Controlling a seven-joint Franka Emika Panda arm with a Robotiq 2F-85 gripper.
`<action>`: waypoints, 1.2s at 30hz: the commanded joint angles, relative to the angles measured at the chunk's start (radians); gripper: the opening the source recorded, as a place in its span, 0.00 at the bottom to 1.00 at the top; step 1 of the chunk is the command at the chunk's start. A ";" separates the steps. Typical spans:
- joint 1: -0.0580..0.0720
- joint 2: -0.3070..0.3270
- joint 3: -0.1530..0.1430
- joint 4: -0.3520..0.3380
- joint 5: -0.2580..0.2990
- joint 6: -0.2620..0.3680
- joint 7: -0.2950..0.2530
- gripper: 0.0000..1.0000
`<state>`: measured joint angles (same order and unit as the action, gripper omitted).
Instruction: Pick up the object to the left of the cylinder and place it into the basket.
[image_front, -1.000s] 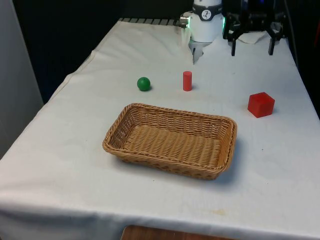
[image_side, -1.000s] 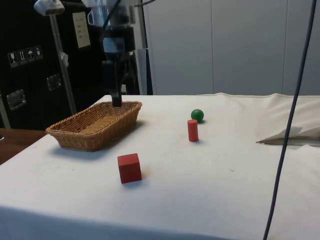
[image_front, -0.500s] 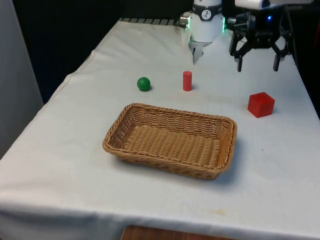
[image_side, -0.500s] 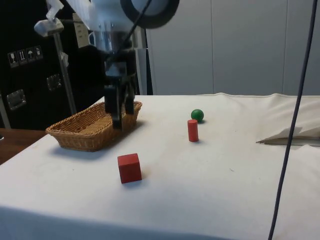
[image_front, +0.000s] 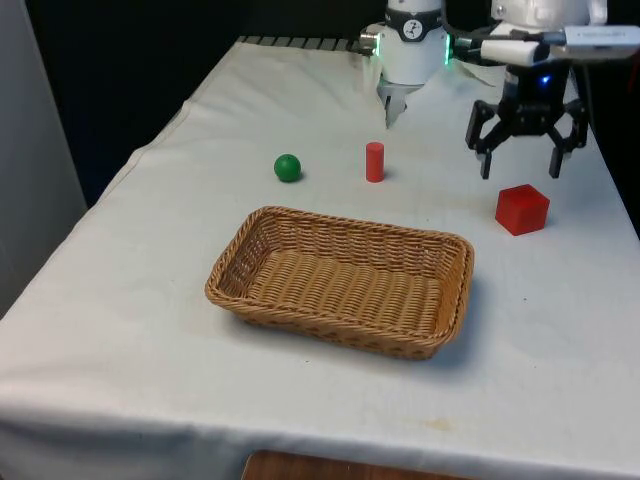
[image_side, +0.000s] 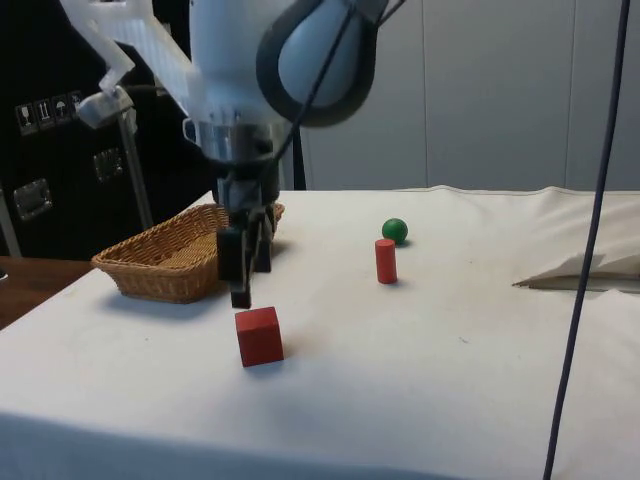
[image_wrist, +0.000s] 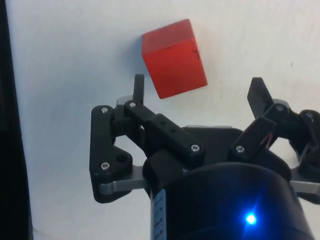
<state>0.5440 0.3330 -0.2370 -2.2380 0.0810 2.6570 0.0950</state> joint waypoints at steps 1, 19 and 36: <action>-0.003 0.014 0.013 -0.006 0.016 0.034 -0.005 1.00; 0.000 0.119 0.034 -0.005 0.009 0.156 0.000 1.00; -0.003 0.123 0.037 -0.004 0.011 0.158 -0.007 0.01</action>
<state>0.5430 0.4530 -0.2030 -2.2420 0.0900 2.8120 0.0910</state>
